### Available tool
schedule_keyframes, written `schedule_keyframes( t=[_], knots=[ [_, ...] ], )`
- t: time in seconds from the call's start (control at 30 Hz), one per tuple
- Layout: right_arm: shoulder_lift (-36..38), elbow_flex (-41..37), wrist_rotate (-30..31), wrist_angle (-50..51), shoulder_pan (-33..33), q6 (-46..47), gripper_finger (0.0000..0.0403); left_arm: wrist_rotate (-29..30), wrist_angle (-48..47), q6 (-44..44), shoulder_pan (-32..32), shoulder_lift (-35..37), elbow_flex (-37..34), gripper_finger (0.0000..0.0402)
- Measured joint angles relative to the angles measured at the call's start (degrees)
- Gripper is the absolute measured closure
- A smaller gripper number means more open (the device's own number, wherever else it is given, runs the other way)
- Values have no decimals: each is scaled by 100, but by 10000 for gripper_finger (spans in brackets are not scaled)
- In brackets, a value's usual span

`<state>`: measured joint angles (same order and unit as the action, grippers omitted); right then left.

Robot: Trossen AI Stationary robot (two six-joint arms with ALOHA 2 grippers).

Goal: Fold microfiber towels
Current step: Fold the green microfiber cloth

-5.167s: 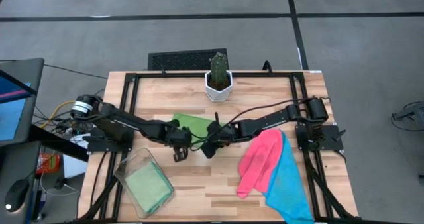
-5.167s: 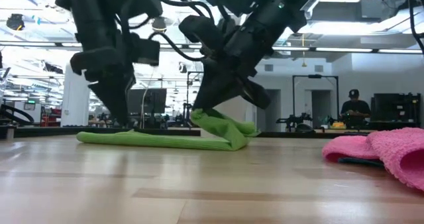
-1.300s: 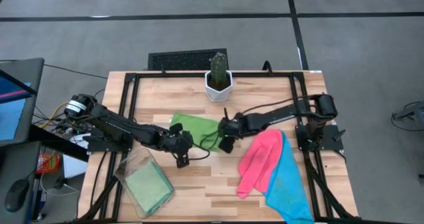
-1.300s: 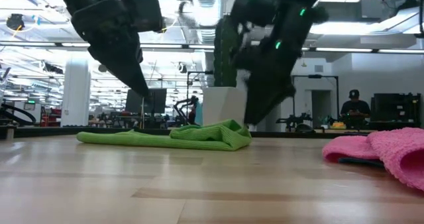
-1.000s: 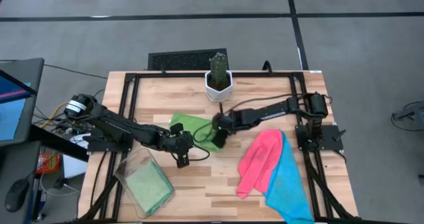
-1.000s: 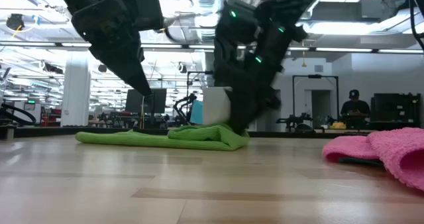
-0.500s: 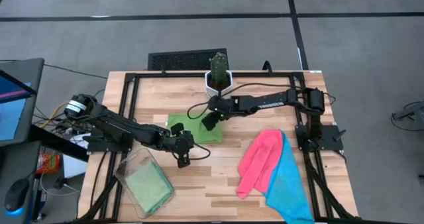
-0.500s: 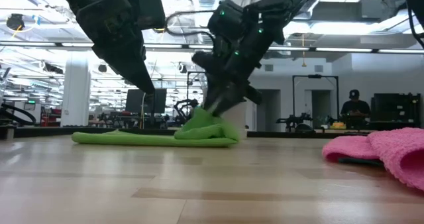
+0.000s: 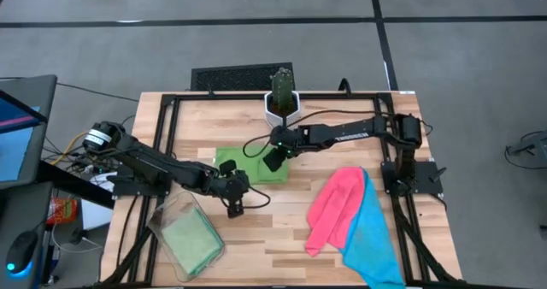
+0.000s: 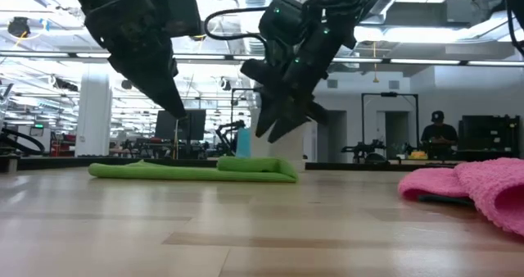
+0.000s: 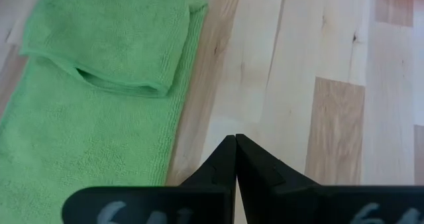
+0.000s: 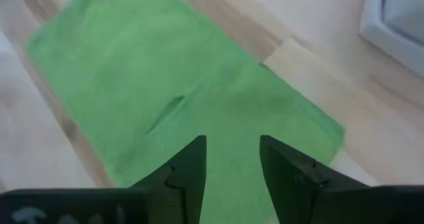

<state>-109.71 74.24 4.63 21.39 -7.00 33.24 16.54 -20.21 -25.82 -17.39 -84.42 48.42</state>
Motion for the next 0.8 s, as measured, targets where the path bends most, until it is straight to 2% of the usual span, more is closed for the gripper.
schedule_keyframes(
  t=[0.1, 0.2, 0.4, 0.53, 0.8],
  knots=[
    [37, -1, -139, -91, 132, -123, 237, 4, -172, 1, -49, 0, 0, 401],
    [161, 20, -150, -447, 551, -712, 237, 21, -545, -24, -108, 0, 0, 401],
    [-117, -3, 683, -580, 1253, -1747, 236, 268, -664, 68, -175, 0, -42, 401],
    [-317, 6, 971, -737, 1292, -1821, 224, 284, -509, 42, -175, 4, -348, 401],
    [-603, 16, 769, -979, 1201, -2003, 196, 192, 192, -235, -170, 28, -1050, 401]
  ],
)
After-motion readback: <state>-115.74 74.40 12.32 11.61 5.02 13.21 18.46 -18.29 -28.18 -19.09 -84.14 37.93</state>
